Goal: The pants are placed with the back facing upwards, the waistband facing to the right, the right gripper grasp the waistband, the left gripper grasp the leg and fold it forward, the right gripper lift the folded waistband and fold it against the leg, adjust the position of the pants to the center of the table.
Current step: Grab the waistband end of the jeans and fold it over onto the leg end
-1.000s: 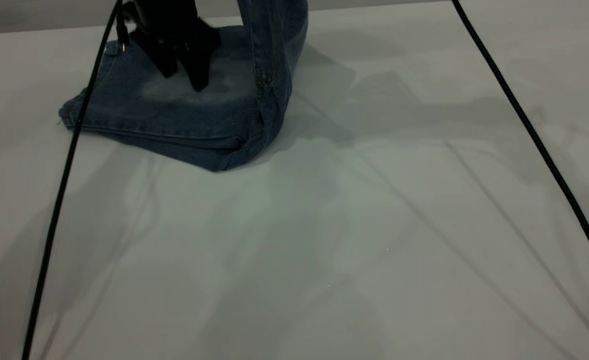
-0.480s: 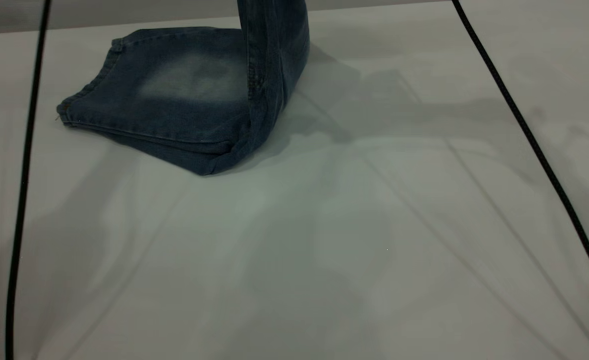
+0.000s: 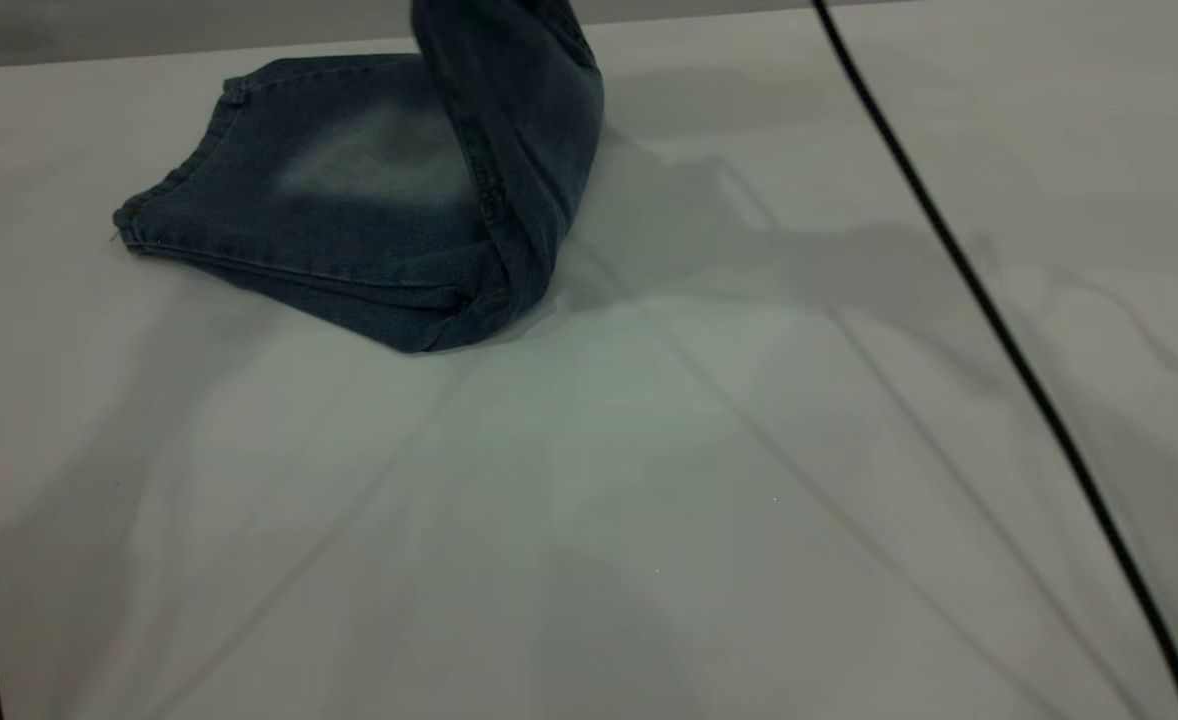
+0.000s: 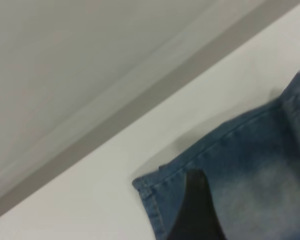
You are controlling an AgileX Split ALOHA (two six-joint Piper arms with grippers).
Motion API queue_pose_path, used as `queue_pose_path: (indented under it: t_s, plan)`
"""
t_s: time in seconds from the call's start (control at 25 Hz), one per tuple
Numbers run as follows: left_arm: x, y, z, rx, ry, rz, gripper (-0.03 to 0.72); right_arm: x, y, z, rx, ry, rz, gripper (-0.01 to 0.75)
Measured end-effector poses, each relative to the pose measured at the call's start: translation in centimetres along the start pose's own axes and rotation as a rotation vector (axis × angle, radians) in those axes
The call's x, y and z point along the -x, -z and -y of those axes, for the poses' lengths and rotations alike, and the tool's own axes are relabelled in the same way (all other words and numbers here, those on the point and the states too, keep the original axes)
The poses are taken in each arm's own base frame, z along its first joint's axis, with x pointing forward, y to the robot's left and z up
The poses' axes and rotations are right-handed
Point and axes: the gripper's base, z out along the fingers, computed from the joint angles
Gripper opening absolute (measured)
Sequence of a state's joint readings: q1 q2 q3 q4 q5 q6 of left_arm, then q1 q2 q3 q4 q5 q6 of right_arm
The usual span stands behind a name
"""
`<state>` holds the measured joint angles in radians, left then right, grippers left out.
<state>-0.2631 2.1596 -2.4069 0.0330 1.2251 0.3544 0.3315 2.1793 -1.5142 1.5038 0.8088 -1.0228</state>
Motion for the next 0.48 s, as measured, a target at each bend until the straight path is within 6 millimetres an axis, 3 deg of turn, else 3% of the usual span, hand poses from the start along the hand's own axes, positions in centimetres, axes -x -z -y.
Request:
queue_pose_path:
  t_s: [0.2,0.48]
  plan:
    - [0.6,2.0,0.5,-0.065,0.030,0.065,0.504,-1.3,-2.8,-0.9,-0.059,0.006,0.014,0.063]
    - [0.8,1.9,1.0,-0.118,0.050,0.084,0.504,-2.5,-6.7,-0.9,-0.041,-0.015,0.003,0.063]
